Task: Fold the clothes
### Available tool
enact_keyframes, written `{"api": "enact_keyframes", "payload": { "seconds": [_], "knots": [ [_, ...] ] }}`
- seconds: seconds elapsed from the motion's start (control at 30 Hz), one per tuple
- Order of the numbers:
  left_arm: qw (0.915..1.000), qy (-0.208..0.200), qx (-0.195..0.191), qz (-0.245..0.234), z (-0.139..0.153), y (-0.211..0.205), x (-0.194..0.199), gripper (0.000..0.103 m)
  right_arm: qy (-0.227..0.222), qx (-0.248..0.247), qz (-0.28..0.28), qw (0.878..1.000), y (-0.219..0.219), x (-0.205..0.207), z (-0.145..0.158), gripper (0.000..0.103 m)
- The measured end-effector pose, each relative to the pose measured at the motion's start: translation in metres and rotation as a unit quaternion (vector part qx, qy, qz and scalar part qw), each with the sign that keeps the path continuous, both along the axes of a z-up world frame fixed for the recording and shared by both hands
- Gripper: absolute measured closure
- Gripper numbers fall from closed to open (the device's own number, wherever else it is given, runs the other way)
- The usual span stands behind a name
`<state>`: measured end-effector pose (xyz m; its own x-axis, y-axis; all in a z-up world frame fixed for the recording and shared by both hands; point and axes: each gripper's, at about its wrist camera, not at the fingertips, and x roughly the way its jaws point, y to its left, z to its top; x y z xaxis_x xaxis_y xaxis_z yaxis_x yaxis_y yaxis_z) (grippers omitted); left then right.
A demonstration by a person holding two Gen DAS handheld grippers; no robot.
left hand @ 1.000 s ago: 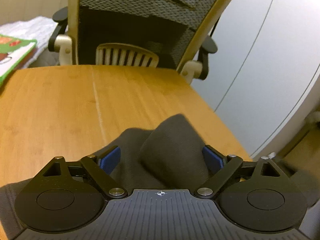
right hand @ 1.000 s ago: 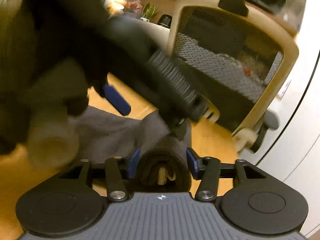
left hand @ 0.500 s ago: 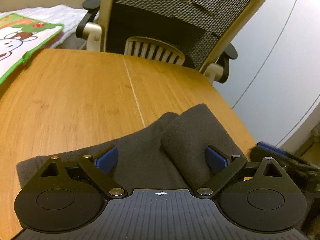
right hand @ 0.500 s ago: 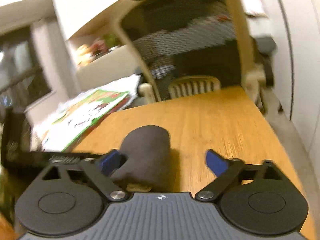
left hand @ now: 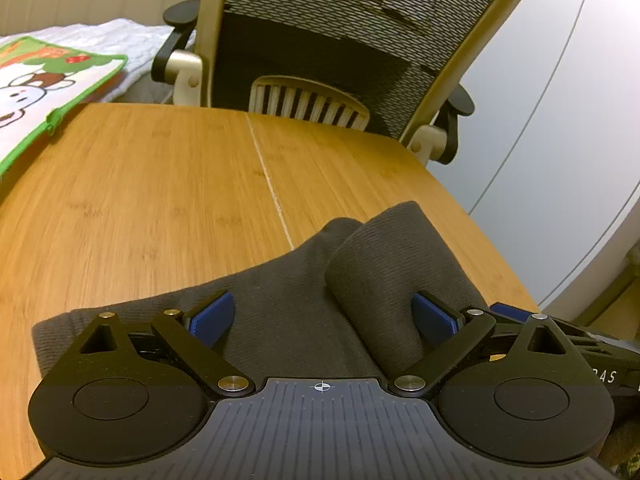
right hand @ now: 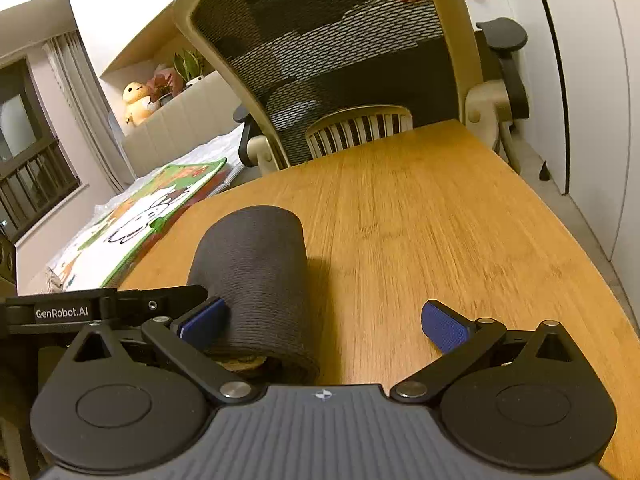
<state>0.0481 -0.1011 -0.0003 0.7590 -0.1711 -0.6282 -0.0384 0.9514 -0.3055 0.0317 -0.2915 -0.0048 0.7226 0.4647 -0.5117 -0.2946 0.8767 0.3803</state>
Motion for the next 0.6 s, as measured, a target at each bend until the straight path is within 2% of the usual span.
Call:
{"api": "enact_keyframes", "payload": {
  "seconds": [0.6],
  "knots": [
    [1.0000,-0.004,0.000,-0.001,-0.0011,-0.0013,-0.0012,0.003,0.004,0.008,0.000,1.000,-0.0009,-0.0017,0.0003,0.000]
  ]
}}
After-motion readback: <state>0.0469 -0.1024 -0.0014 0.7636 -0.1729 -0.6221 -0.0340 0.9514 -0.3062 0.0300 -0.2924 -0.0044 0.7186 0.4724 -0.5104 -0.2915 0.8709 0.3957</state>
